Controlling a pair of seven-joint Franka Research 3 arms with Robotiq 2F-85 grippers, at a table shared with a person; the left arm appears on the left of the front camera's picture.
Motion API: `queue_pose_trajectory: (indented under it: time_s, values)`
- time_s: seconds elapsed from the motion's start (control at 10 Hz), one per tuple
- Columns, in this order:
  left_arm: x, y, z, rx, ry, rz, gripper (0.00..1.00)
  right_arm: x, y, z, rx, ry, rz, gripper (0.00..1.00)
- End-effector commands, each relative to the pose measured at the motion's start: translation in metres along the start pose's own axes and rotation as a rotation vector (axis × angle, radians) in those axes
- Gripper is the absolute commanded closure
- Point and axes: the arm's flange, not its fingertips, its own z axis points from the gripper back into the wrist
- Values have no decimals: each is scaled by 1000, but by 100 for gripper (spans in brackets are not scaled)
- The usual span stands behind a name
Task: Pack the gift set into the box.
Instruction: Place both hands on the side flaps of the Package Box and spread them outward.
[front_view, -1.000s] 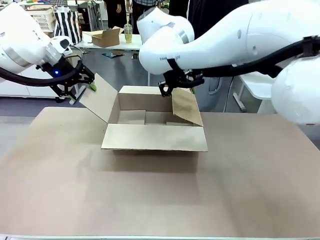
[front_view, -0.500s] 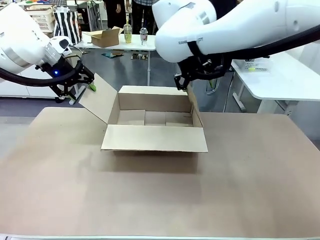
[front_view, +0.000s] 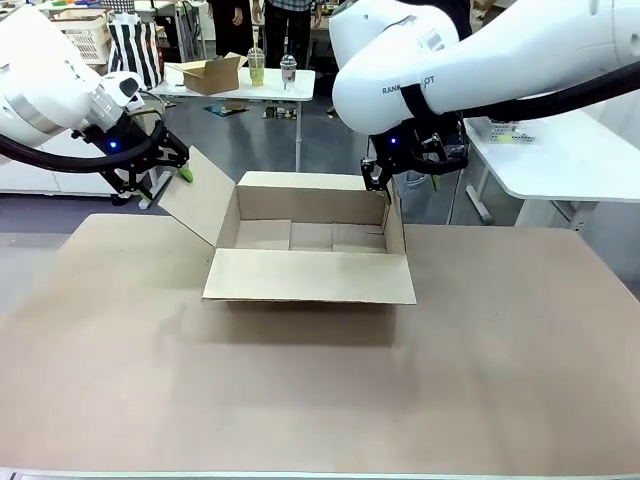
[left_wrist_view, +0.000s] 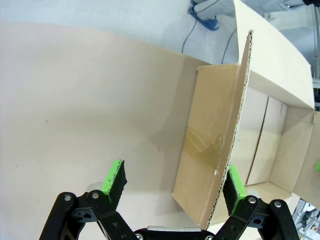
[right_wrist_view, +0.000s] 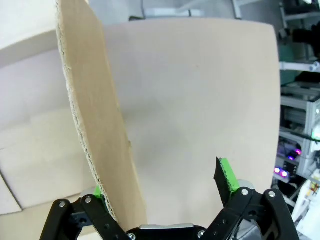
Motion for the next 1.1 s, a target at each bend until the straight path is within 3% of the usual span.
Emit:
queue_pose_trajectory:
  time_s: [0.0, 0.1, 0.4, 0.7, 1.0]
  values:
    - [-1, -2, 2, 11, -5, 8, 0, 7, 2, 4, -26, -3, 15, 0]
    - [-1, -2, 2, 11, -5, 8, 0, 0, 0, 0, 0, 0, 0, 0]
    - [-1, -2, 2, 11, -5, 8, 0, -4, -89, -21, 398, 33, -8, 0]
    - [-1, -2, 2, 11, -5, 8, 0, -8, -138, -56, 509, 43, -67, 0]
    - [-1, -2, 2, 11, -5, 8, 0, -7, -169, -116, 776, 25, 1, 0]
